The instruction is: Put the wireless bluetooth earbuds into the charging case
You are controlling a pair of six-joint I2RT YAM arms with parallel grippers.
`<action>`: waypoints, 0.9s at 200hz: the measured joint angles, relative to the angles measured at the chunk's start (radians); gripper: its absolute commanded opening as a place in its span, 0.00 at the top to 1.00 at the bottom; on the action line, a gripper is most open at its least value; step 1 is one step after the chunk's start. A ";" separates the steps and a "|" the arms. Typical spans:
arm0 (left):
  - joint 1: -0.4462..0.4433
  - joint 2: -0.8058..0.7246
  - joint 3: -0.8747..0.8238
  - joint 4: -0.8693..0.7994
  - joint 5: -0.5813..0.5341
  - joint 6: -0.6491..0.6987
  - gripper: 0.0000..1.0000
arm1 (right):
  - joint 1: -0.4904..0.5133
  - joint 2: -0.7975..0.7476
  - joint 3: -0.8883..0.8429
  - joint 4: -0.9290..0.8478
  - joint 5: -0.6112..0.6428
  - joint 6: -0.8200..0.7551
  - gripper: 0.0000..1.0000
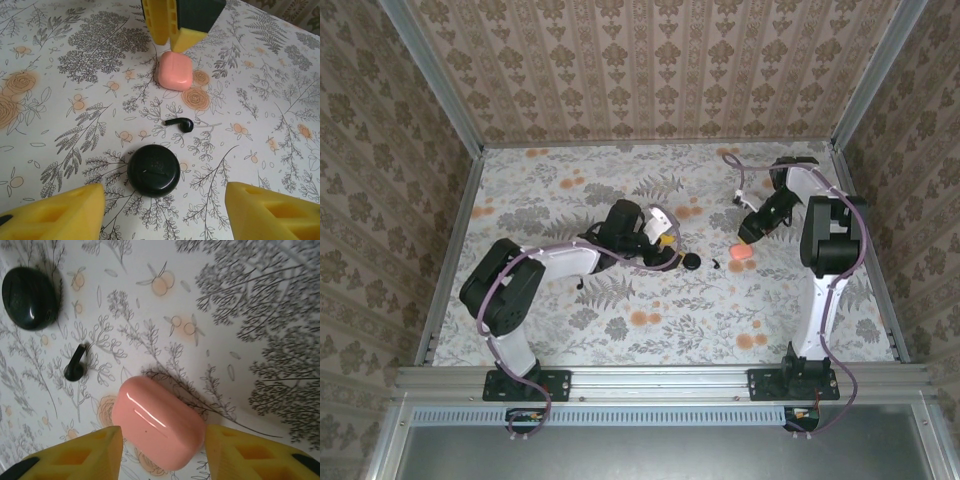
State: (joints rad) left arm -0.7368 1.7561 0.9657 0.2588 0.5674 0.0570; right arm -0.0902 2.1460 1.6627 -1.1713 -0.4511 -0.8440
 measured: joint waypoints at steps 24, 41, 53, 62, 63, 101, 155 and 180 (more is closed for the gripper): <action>-0.015 -0.022 0.058 -0.114 -0.013 0.045 0.34 | -0.001 -0.074 -0.034 0.054 0.000 0.035 0.47; -0.030 -0.042 0.121 -0.211 -0.028 0.082 0.34 | -0.001 -0.163 -0.077 0.102 -0.002 0.064 0.45; -0.045 -0.057 0.175 -0.289 -0.047 0.111 0.34 | -0.001 -0.235 -0.114 0.142 -0.007 0.105 0.44; -0.058 -0.064 0.217 -0.342 -0.065 0.129 0.33 | -0.001 -0.296 -0.149 0.179 -0.015 0.144 0.39; -0.061 -0.066 0.225 -0.351 -0.070 0.132 0.34 | -0.001 -0.308 -0.155 0.187 -0.016 0.157 0.38; -0.115 -0.076 0.376 -0.559 -0.169 0.157 0.33 | -0.001 -0.580 -0.389 0.415 -0.066 0.403 0.34; -0.134 -0.050 0.571 -0.806 -0.281 0.111 0.32 | 0.000 -0.893 -0.698 0.695 -0.086 0.822 0.26; -0.139 0.023 0.695 -0.914 -0.327 0.068 0.32 | 0.002 -0.992 -0.779 0.739 -0.085 0.956 0.25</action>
State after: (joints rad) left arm -0.8757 1.7790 1.6608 -0.6552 0.2401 0.1249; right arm -0.0887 1.1542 0.8841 -0.4320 -0.5365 0.1123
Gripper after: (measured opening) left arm 0.677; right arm 0.745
